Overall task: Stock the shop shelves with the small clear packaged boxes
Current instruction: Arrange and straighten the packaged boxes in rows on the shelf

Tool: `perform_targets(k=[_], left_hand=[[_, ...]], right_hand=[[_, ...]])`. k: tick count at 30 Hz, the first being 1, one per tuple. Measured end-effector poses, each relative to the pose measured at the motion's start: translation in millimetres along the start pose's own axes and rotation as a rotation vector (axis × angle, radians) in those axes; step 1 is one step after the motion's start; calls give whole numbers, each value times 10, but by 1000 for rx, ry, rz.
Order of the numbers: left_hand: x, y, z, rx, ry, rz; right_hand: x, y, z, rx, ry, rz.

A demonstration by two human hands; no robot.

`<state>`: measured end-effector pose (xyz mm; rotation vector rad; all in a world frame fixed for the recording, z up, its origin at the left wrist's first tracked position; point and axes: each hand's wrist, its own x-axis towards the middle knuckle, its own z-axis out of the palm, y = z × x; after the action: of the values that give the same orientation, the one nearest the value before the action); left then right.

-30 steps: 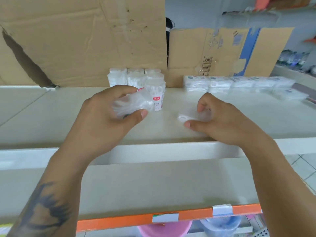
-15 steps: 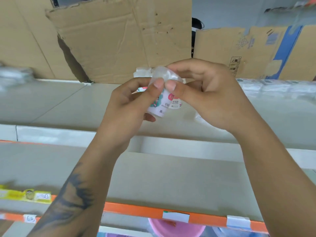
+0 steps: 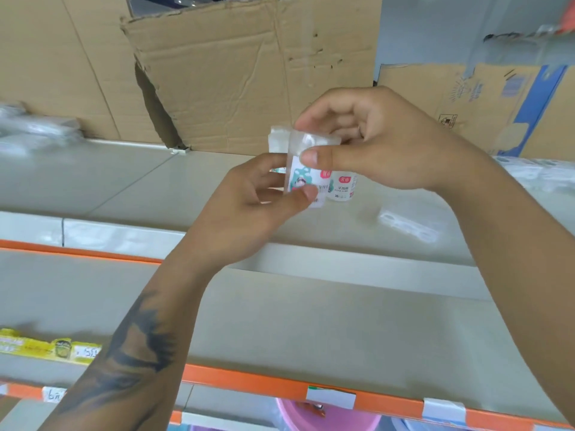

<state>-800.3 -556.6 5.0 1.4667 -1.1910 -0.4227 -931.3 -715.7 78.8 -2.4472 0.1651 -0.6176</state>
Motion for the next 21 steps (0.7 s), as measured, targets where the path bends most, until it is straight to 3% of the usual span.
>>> perform_targets(k=[4,7,12,21], left_hand=[[-198,-177,-23,751,82,-152],[-424,-366,167,1053,130,11],[-488,-610,265,1034,303,172],[-460,-661,313,1035,376,227]], right_hand=[[249,172,22,-226,64,21],[341,372,98,-359,63,56],[361,640,247,-569,29,39],[385,793,318,-633,100,33]])
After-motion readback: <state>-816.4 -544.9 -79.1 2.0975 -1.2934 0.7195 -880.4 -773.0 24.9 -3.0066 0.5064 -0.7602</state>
